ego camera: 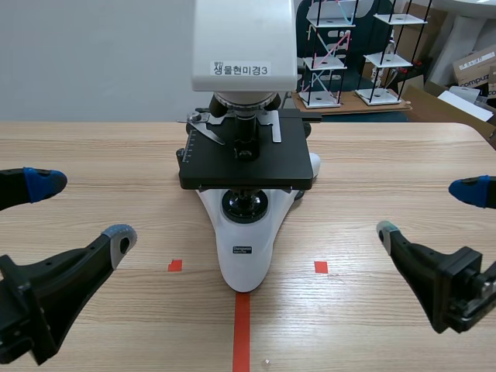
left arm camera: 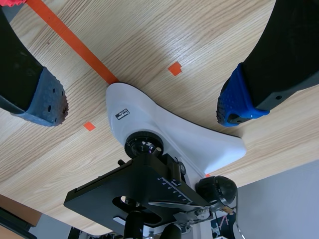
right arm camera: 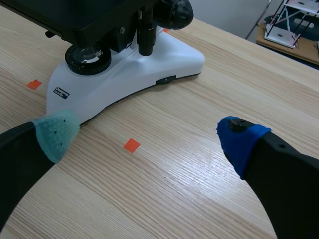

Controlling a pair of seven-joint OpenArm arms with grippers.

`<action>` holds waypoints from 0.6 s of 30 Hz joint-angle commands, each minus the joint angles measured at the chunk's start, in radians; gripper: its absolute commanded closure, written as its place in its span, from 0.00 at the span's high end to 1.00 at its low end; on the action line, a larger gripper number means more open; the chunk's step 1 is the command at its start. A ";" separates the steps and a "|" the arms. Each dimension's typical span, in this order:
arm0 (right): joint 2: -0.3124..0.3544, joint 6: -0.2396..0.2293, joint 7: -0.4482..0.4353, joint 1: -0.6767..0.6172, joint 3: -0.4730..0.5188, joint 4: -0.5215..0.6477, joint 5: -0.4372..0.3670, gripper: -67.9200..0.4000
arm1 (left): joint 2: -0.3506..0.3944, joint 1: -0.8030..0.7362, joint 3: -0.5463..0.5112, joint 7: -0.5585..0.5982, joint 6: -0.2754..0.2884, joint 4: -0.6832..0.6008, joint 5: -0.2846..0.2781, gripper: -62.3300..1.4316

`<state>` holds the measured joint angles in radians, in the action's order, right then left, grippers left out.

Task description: Point at the coarse focus knob

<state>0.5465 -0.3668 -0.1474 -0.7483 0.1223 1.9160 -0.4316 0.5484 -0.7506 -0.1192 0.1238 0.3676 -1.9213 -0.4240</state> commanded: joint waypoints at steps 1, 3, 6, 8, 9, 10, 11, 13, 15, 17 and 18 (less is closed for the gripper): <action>0.039 0.000 -0.015 0.021 0.002 0.009 -0.011 0.78 | -0.007 0.003 -0.005 0.018 0.001 -0.008 -0.006 1.00; 0.066 0.000 -0.015 0.040 0.002 0.009 -0.011 0.65 | -0.007 0.006 -0.005 0.018 0.001 -0.008 -0.006 1.00; 0.114 0.001 -0.012 0.081 0.002 0.006 -0.011 0.47 | -0.007 0.006 -0.005 0.018 0.001 -0.008 -0.006 1.00; 0.145 0.003 -0.008 0.111 0.002 0.005 -0.011 0.36 | -0.007 0.006 -0.005 0.018 0.001 -0.008 -0.006 1.00; 0.160 0.005 -0.005 0.127 0.002 0.004 -0.011 0.29 | -0.007 0.006 -0.005 0.018 0.001 -0.008 -0.006 1.00; 0.174 0.007 0.000 0.145 0.002 0.004 -0.011 0.23 | -0.007 0.006 -0.005 0.018 0.001 -0.008 -0.006 1.00; 0.188 0.007 0.005 0.164 0.002 0.001 -0.018 0.17 | -0.007 0.006 -0.005 0.018 0.001 -0.008 -0.006 1.00; 0.217 0.007 0.012 0.215 0.002 -0.014 -0.043 0.07 | -0.007 0.006 -0.005 0.017 0.001 -0.008 -0.006 1.00; 0.244 0.007 0.011 0.267 0.002 -0.043 -0.079 0.03 | -0.007 0.006 -0.005 0.017 0.001 -0.008 -0.006 1.00; 0.264 0.007 0.011 0.324 0.001 -0.081 -0.105 0.03 | -0.007 0.006 -0.005 0.017 0.001 -0.008 -0.006 1.00; 0.271 0.006 0.010 0.356 0.001 -0.101 -0.109 0.03 | -0.007 0.006 -0.005 0.017 0.001 -0.008 -0.006 1.00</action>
<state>0.8062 -0.3637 -0.1230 -0.4194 0.1223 1.8282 -0.5320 0.5484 -0.7479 -0.1192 0.1265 0.3676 -1.9213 -0.4240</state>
